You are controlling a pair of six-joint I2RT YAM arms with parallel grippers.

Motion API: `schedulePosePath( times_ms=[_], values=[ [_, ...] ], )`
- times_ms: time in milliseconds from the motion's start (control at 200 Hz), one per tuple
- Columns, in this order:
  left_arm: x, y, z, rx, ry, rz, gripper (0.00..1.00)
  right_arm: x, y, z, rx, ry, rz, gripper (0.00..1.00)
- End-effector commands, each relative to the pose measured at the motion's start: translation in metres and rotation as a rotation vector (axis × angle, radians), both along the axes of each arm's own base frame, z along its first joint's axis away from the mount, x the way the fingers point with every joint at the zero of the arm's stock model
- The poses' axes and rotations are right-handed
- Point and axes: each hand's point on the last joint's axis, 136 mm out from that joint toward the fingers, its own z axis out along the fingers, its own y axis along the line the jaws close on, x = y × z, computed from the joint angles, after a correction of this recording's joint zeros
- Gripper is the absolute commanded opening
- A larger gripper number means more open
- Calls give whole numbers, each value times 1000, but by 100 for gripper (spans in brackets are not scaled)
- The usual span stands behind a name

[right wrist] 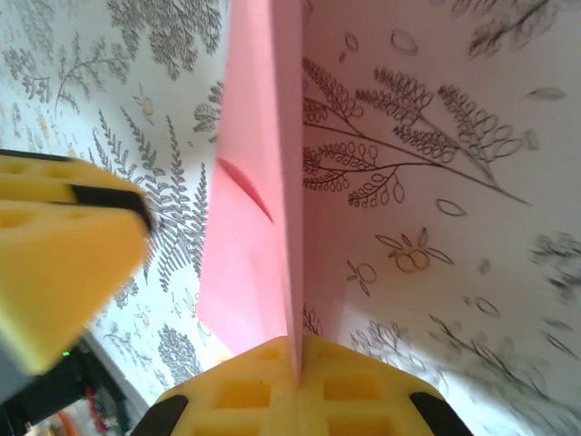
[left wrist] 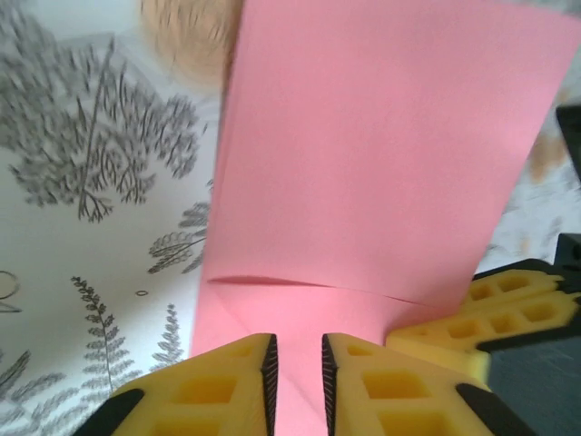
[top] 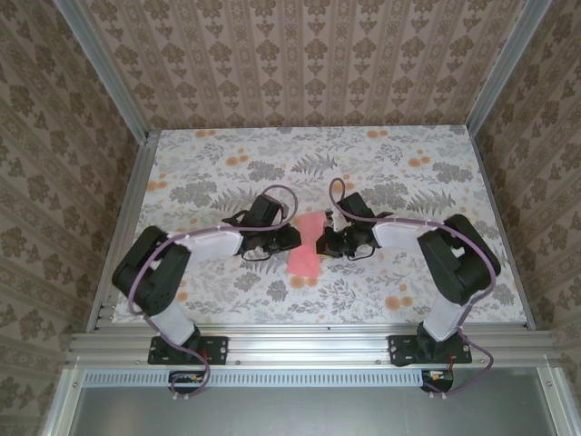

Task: Fold a paper plane with a square sheet of paper (pick it up from the middle)
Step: Turn over the paper at the center of the table.

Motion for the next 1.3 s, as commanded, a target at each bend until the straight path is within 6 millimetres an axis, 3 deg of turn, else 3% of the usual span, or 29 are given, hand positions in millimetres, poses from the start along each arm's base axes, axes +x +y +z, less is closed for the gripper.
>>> schedulePosePath(
  times_ms=[0,145,265,380,525,765,935,1125,1220,1290],
  values=[
    [10,15,41,30,-129,61,27,5,-38,39,-225,-127,30,4],
    [11,53,63,106,-224,172,29,5,-100,77,-565,-229,40,3],
    [9,86,65,134,-243,282,32,4,-151,113,-870,-283,24,4],
    [7,111,60,125,-232,371,33,4,-165,131,-1010,-318,32,5],
    [6,128,64,121,-243,421,34,2,-141,115,-1084,-307,120,6],
    [5,137,74,119,-263,444,34,1,-78,54,-1152,-190,259,8],
    [-1,145,77,124,-265,454,35,-7,-29,19,-1010,-132,266,13],
    [-5,146,82,120,-278,432,38,-24,-3,-10,-868,-41,313,26],
    [-4,141,82,106,-274,410,39,-31,7,-11,-787,-30,343,40],
    [-3,134,80,95,-263,388,40,-34,19,-3,-682,-35,344,41]
  ],
)
